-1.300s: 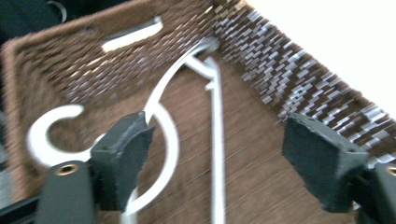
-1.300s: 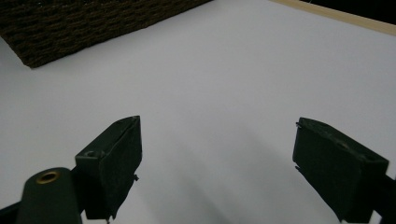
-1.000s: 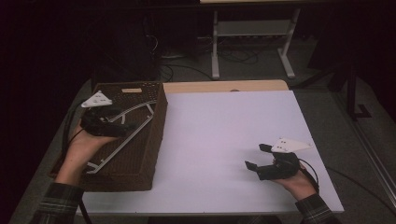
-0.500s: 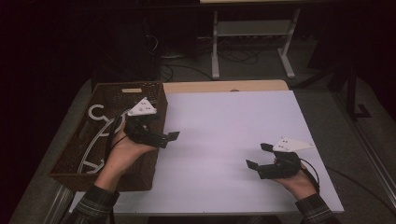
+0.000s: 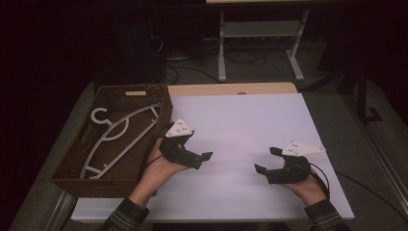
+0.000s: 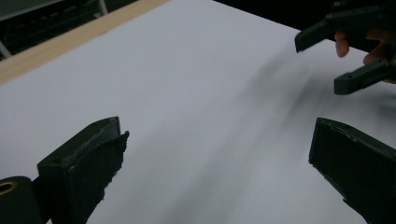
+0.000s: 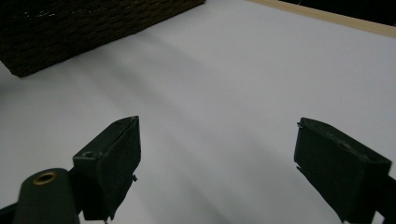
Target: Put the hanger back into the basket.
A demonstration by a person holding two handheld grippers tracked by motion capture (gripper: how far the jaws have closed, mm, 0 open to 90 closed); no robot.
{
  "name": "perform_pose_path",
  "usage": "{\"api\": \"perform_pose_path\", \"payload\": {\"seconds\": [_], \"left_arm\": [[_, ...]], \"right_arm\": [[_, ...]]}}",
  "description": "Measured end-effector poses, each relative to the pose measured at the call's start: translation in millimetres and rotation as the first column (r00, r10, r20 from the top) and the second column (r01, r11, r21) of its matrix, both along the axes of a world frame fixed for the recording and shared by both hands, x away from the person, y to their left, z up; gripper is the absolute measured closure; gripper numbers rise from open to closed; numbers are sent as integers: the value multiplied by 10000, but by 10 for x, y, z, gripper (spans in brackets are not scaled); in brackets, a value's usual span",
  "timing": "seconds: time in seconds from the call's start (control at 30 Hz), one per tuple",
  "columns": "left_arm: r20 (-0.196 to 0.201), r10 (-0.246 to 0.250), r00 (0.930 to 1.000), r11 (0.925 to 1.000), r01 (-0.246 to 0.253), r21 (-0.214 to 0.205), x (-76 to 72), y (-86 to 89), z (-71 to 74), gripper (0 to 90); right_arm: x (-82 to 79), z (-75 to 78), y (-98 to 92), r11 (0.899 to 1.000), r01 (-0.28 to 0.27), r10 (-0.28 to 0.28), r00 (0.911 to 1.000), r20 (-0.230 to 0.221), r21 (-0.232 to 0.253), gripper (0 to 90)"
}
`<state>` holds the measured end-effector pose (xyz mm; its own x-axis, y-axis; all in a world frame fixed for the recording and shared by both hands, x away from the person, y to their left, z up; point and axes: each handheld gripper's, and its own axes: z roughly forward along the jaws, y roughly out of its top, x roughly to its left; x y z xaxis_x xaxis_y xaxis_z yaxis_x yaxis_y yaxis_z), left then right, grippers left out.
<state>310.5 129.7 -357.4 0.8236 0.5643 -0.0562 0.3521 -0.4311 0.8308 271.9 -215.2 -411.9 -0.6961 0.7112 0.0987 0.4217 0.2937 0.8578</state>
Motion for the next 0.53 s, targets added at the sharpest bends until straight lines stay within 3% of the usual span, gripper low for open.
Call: {"api": "perform_pose_path", "payload": {"seconds": [0.13, 0.3, 0.53], "left_arm": [[11, -134, 9999, 9999, 134, 47, -40, -34, -156, 20], [407, -187, 9990, 9998, 183, 100, -121, 11, -317, 20], [354, -35, 9994, 9999, 31, 108, -111, 76, -397, 20]], "right_arm": [[-5, 9, -31, 9997, 240, -240, 9997, -16, 86, 121], [-33, 18, -68, 9990, 416, -416, 9991, -13, 153, 110], [-32, 0, -70, 9992, 379, -380, 9993, 37, 95, 103]]}}
